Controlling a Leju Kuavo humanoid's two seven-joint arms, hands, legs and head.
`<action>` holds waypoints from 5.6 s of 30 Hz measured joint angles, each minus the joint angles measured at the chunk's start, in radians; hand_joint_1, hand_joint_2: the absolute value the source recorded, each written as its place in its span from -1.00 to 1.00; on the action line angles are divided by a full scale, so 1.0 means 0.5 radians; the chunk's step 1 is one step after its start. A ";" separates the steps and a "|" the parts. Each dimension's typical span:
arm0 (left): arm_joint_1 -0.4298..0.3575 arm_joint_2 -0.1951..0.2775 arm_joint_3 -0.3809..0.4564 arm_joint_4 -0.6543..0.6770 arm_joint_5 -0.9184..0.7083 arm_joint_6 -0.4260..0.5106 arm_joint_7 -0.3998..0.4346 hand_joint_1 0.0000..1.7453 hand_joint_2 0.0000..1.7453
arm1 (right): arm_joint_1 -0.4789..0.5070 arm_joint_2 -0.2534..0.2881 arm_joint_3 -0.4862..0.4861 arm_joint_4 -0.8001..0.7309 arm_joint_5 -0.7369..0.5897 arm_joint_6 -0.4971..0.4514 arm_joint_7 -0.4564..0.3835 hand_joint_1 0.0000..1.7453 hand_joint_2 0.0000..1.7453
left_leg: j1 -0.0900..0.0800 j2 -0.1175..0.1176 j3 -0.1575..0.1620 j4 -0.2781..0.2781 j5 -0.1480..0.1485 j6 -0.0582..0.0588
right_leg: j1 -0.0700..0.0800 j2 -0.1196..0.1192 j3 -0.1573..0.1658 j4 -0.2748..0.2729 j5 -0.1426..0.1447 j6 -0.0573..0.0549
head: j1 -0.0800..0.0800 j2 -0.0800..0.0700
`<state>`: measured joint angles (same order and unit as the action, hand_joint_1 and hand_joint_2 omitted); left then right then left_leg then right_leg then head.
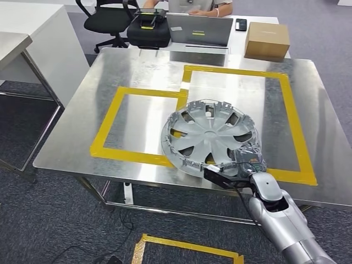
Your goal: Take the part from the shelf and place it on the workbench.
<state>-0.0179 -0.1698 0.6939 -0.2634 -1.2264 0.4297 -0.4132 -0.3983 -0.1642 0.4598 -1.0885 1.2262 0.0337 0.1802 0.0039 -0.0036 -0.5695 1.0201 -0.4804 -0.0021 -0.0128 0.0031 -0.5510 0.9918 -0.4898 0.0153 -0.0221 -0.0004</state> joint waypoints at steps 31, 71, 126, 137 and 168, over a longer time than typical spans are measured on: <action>0.095 -0.069 0.310 0.000 0.071 0.142 -0.007 -1.00 -1.00 | 1.482 0.057 -0.860 -1.650 -1.951 -0.561 -0.854 -1.00 -1.00 | -0.017 -0.005 0.092 0.018 -0.135 0.019 | -0.005 -0.006 -0.036 0.012 0.010 0.005 | -0.004 0.000; 0.094 -0.107 0.509 -0.014 -0.081 0.158 0.012 -1.00 -1.00 | 1.688 0.218 -0.713 -1.948 -2.158 -0.879 -1.177 -1.00 -1.00 | -0.009 -0.001 0.012 0.114 -0.061 0.027 | -0.004 -0.006 0.054 0.004 -0.061 -0.006 | -0.009 0.000; 0.062 -0.183 0.703 -0.039 -0.275 0.141 0.158 -1.00 -1.00 | 1.808 0.853 -1.408 -2.183 -2.378 -0.362 -1.246 -1.00 -1.00 | -0.015 0.016 -0.120 0.293 -0.235 -0.017 | -0.003 -0.024 0.107 -0.061 -0.061 -0.031 | -0.002 0.000; 0.057 -0.182 0.713 -0.041 -0.284 0.134 0.161 -1.00 -1.00 | 1.792 0.859 -1.414 -2.179 -2.372 -0.383 -1.237 -1.00 -1.00 | -0.033 0.017 0.278 -0.151 -0.110 0.072 | 0.025 -0.035 -0.062 -0.027 0.110 0.021 | 0.000 0.000; 0.051 -0.188 0.756 -0.042 -0.342 0.135 0.137 -1.00 -1.00 | 1.777 0.864 -1.386 -2.150 -2.351 -0.458 -1.209 -1.00 -1.00 | -0.026 0.016 0.244 -0.123 -0.096 0.063 | 0.006 -0.028 -0.050 -0.002 0.071 0.037 | 0.005 0.000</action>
<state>0.0075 -0.2635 1.0718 -0.2842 -1.3975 0.4972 -0.3445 0.4903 0.2678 -0.2330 -2.1637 0.0508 -0.1952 -0.4244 -0.0089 0.0044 -0.4478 0.9585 -0.5286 0.0296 -0.0095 -0.0111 -0.5760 0.9908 -0.4544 0.0338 -0.0195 -0.0004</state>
